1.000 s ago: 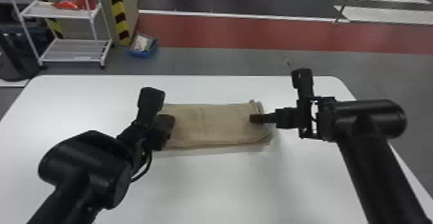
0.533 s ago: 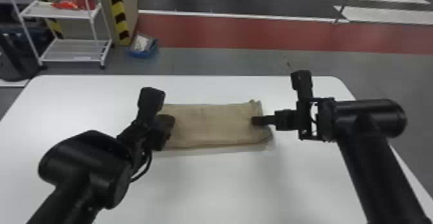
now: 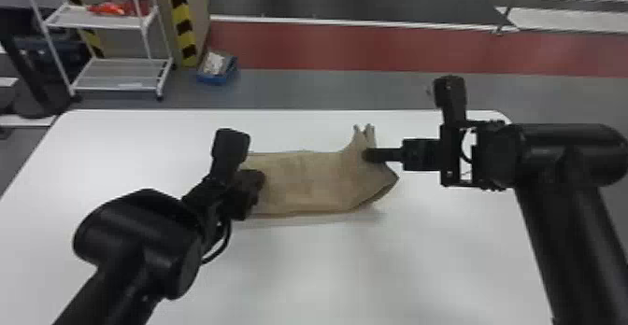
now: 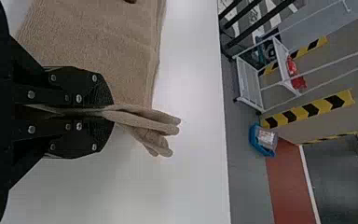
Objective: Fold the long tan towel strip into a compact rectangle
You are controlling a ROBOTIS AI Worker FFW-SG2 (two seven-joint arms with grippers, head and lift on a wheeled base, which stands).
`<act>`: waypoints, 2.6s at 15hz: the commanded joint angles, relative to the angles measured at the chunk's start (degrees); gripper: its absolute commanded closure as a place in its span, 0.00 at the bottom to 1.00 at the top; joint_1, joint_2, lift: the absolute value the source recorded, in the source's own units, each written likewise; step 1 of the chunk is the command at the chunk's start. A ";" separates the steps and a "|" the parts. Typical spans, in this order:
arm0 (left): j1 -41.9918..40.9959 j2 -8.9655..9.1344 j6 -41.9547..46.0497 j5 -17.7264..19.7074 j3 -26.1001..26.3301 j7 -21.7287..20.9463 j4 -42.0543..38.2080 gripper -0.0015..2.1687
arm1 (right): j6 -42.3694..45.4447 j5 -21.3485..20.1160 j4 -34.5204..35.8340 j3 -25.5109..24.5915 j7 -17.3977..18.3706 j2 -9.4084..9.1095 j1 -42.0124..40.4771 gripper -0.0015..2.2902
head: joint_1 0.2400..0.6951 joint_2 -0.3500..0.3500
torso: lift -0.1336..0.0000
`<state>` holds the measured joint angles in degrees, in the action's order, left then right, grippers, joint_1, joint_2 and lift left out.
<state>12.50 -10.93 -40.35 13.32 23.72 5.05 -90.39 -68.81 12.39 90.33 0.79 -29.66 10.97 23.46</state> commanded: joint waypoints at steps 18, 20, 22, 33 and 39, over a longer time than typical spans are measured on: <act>-4.94 -2.52 -2.33 2.77 -5.09 -1.36 -4.01 0.89 | -15.35 3.17 3.45 -0.71 4.79 -1.48 9.94 0.46 | 1.00 0.46 | 0.04; -4.94 -1.81 -2.15 2.68 -4.38 -1.54 -4.01 0.89 | -15.17 2.90 2.57 0.79 4.79 -3.06 10.21 0.46 | 1.00 0.47 | 0.04; -4.77 -0.94 -2.15 2.68 -3.68 -1.54 -4.01 0.89 | -13.94 2.73 1.60 2.28 4.88 -5.00 10.03 0.46 | 1.00 0.48 | 0.04; -4.41 1.26 -1.10 3.12 -2.71 -1.62 -3.66 0.89 | -4.63 4.57 -6.31 6.94 7.96 -10.10 6.78 0.46 | 1.00 0.55 | 0.04; -4.06 1.35 -1.10 3.03 -2.36 -1.62 -3.39 0.89 | -2.52 5.28 -8.51 9.58 9.54 -10.27 6.95 0.19 | 1.00 0.56 | 0.04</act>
<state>8.39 -9.58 -41.45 16.35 21.35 3.42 -93.78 -71.82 17.37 82.32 9.77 -20.22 0.84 30.35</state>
